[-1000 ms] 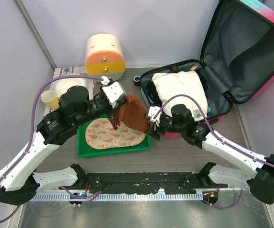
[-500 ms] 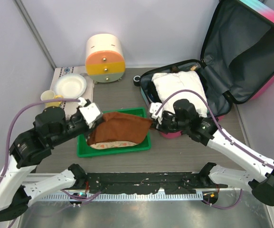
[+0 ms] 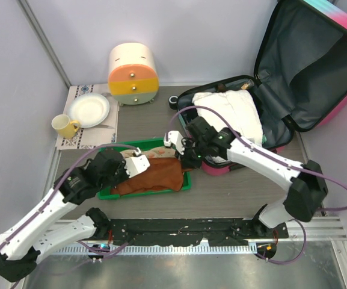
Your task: Open, take out, and arrange the luggage
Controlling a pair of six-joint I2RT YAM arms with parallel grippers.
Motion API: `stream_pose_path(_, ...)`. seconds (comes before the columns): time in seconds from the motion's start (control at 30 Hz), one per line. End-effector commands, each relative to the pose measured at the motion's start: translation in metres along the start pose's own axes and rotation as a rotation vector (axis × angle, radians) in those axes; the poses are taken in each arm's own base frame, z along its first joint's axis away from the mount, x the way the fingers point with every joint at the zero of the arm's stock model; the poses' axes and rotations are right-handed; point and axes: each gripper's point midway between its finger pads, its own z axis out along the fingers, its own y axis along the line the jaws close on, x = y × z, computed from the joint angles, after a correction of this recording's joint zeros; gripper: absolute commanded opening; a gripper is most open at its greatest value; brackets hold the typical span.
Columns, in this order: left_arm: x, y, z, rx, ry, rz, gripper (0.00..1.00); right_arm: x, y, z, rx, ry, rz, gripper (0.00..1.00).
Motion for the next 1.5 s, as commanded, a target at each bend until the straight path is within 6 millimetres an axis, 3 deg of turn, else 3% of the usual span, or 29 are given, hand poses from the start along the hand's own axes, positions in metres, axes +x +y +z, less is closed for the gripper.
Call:
stream_pose_path(0.0,0.011,0.027,0.022,-0.129,0.034,-0.053,0.0,-0.01,-0.032,0.012,0.079,0.05,-0.023,0.01)
stream_pose_path(0.1,0.018,0.038,0.034,-0.121,0.041,-0.11,0.0,-0.03,-0.047,0.023,0.09,0.036,-0.023,0.01)
stream_pose_path(0.3,0.036,0.066,0.057,-0.135,0.049,-0.25,0.0,-0.044,-0.076,0.051,0.121,0.062,-0.021,0.04)
stream_pose_path(0.4,0.034,0.07,0.069,-0.092,0.011,-0.3,0.03,-0.046,-0.083,0.057,0.129,0.068,-0.005,0.35)
stream_pose_path(0.43,0.035,0.066,0.072,-0.06,0.019,-0.309,0.08,-0.048,-0.084,0.059,0.132,0.066,-0.002,0.6)
stream_pose_path(0.47,0.033,0.061,0.074,-0.023,0.013,-0.32,0.25,-0.048,-0.086,0.058,0.137,0.066,0.001,0.68)
stream_pose_path(0.5,0.034,0.061,0.078,0.001,0.029,-0.335,0.36,-0.049,-0.087,0.057,0.147,0.061,0.017,0.75)
stream_pose_path(0.57,0.036,0.059,0.077,0.026,0.051,-0.381,0.63,-0.053,-0.096,0.046,0.181,0.041,0.041,0.79)
stream_pose_path(0.73,0.048,0.093,0.071,-0.054,0.081,-0.5,0.82,-0.064,-0.12,-0.003,0.262,-0.057,0.139,0.79)
stream_pose_path(0.77,0.05,0.102,0.067,-0.072,0.079,-0.528,0.86,-0.062,-0.129,-0.024,0.298,-0.077,0.165,0.79)
stream_pose_path(0.83,0.037,0.114,0.059,-0.077,0.045,-0.538,0.87,-0.049,-0.135,-0.039,0.328,-0.072,0.204,0.79)
stream_pose_path(0.87,0.029,0.118,0.055,-0.078,0.022,-0.536,0.87,-0.039,-0.147,-0.062,0.382,-0.082,0.241,0.79)
stream_pose_path(0.93,0.007,0.125,0.047,-0.051,-0.051,-0.536,0.87,-0.012,-0.154,-0.075,0.417,-0.059,0.307,0.78)
stream_pose_path(1.1,-0.034,0.124,0.04,0.039,-0.143,-0.537,0.86,0.052,-0.169,-0.113,0.586,0.033,0.413,0.76)
stream_pose_path(1.3,-0.071,0.117,0.053,0.091,-0.195,-0.477,0.85,0.07,-0.18,-0.128,0.689,-0.006,0.552,0.75)
stream_pose_path(1.47,-0.118,0.11,0.066,0.128,-0.278,-0.428,0.85,0.083,-0.224,-0.158,0.741,-0.097,0.708,0.75)
